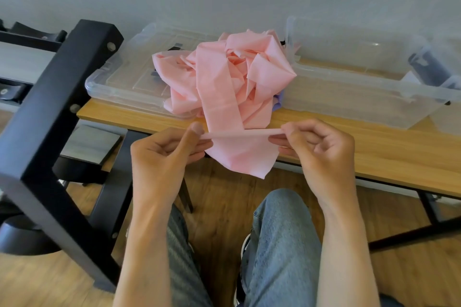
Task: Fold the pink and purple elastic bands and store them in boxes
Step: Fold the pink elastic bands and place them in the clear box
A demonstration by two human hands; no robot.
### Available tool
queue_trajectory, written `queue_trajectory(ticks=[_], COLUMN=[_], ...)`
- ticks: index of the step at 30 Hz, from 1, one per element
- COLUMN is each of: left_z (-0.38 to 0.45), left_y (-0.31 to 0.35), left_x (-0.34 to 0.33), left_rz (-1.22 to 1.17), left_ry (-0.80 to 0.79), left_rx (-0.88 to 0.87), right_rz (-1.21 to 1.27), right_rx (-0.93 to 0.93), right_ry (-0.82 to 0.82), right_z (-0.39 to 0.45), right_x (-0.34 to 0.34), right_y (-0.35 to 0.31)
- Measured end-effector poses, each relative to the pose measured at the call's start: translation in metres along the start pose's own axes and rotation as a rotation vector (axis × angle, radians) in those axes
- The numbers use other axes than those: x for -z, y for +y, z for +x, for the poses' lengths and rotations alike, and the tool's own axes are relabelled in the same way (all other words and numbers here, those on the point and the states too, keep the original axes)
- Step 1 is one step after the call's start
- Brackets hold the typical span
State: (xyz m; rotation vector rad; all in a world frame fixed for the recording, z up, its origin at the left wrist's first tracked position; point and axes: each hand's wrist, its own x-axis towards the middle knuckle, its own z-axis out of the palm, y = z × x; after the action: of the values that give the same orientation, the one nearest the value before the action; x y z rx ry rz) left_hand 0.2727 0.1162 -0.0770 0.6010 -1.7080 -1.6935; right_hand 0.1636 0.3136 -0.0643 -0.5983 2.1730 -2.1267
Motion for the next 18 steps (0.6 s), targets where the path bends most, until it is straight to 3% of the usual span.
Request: queue_trajectory(ticks=[12, 18], left_z=[0.006, 0.008], left_y=[-0.006, -0.006], left_x=[0.004, 0.005], left_rz=[0.322, 0.354], left_ry=[-0.097, -0.129], left_rx=[-0.032, -0.018], right_rz=[-0.342, -0.391], right_rx=[-0.03, -0.034], right_ry=[-0.052, -0.103], right_z=[0.008, 0.011], right_x=[0.006, 0.007], right_y=[0.016, 0.015])
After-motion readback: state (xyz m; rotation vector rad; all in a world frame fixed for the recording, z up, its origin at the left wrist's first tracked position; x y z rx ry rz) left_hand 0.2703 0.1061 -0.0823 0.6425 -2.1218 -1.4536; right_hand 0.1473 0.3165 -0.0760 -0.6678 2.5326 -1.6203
